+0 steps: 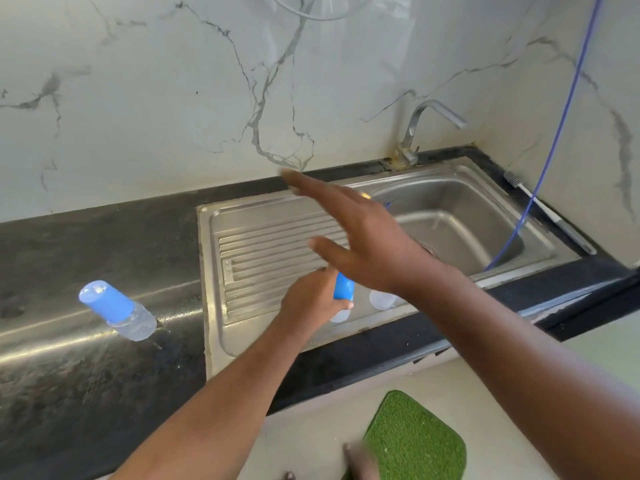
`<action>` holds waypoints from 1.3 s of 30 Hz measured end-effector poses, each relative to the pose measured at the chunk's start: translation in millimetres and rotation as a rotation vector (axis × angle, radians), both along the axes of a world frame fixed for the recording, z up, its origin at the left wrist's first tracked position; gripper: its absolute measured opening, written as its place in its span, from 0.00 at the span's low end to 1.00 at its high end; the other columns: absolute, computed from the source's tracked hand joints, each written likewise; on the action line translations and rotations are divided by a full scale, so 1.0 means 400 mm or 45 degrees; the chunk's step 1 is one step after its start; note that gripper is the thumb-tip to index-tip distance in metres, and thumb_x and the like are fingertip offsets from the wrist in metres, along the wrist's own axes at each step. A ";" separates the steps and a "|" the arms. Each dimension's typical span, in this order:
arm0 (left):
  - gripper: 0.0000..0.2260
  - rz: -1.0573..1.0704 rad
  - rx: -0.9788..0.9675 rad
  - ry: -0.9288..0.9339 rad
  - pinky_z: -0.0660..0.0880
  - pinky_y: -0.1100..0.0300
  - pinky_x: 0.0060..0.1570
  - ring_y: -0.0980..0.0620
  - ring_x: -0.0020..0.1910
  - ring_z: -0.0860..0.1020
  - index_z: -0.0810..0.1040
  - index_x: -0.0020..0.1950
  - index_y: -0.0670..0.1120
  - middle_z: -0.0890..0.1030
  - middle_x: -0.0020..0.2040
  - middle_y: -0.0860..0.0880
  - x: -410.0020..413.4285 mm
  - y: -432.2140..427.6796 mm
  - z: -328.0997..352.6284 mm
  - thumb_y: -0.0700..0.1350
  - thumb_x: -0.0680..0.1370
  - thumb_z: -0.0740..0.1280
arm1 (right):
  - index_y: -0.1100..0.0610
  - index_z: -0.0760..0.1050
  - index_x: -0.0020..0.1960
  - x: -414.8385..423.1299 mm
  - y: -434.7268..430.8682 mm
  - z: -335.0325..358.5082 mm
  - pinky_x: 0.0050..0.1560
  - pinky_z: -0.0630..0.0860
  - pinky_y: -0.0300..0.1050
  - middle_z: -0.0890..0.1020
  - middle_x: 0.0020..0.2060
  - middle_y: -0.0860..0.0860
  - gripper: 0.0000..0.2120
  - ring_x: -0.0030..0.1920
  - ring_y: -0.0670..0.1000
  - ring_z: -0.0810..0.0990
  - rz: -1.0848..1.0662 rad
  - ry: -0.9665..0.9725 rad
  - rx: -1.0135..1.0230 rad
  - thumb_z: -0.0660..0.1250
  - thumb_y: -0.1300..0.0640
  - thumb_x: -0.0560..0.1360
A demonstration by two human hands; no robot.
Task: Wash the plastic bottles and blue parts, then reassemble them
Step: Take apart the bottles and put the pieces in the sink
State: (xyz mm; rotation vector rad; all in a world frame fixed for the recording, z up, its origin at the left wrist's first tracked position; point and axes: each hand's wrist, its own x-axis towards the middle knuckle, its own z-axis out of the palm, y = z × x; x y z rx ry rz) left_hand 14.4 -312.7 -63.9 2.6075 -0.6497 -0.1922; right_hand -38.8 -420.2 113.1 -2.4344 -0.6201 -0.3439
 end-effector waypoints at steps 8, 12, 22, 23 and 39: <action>0.37 0.099 -0.102 0.011 0.79 0.51 0.55 0.50 0.58 0.80 0.66 0.70 0.55 0.80 0.62 0.53 -0.021 0.069 0.020 0.70 0.68 0.73 | 0.51 0.56 0.81 0.065 0.143 0.053 0.64 0.71 0.37 0.74 0.72 0.46 0.38 0.72 0.41 0.70 0.163 -0.009 0.041 0.70 0.57 0.77; 0.38 0.239 -0.113 0.017 0.78 0.50 0.58 0.48 0.64 0.78 0.63 0.75 0.55 0.77 0.69 0.52 -0.013 0.219 0.021 0.71 0.71 0.68 | 0.45 0.55 0.81 0.114 0.218 0.000 0.64 0.75 0.52 0.76 0.69 0.44 0.38 0.69 0.45 0.73 0.227 0.056 0.024 0.71 0.53 0.77; 0.25 0.841 -0.122 0.114 0.73 0.56 0.51 0.54 0.57 0.78 0.74 0.64 0.54 0.79 0.59 0.56 -0.112 0.678 -0.025 0.67 0.73 0.69 | 0.46 0.60 0.79 0.230 0.573 -0.149 0.69 0.70 0.47 0.73 0.73 0.46 0.35 0.70 0.45 0.71 0.489 0.193 -0.252 0.70 0.55 0.76; 0.26 0.868 -0.113 0.119 0.73 0.56 0.52 0.54 0.57 0.79 0.74 0.64 0.54 0.79 0.58 0.57 -0.120 0.704 -0.027 0.67 0.73 0.69 | 0.46 0.59 0.79 0.242 0.605 -0.165 0.69 0.70 0.50 0.71 0.74 0.47 0.36 0.72 0.48 0.71 0.502 0.204 -0.329 0.70 0.54 0.76; 0.25 0.983 -0.201 0.043 0.74 0.55 0.50 0.54 0.54 0.80 0.72 0.64 0.57 0.80 0.57 0.59 -0.085 0.755 0.007 0.66 0.72 0.70 | 0.51 0.72 0.58 0.306 0.668 -0.279 0.46 0.78 0.52 0.75 0.50 0.53 0.17 0.45 0.58 0.78 0.341 0.208 -0.681 0.68 0.66 0.73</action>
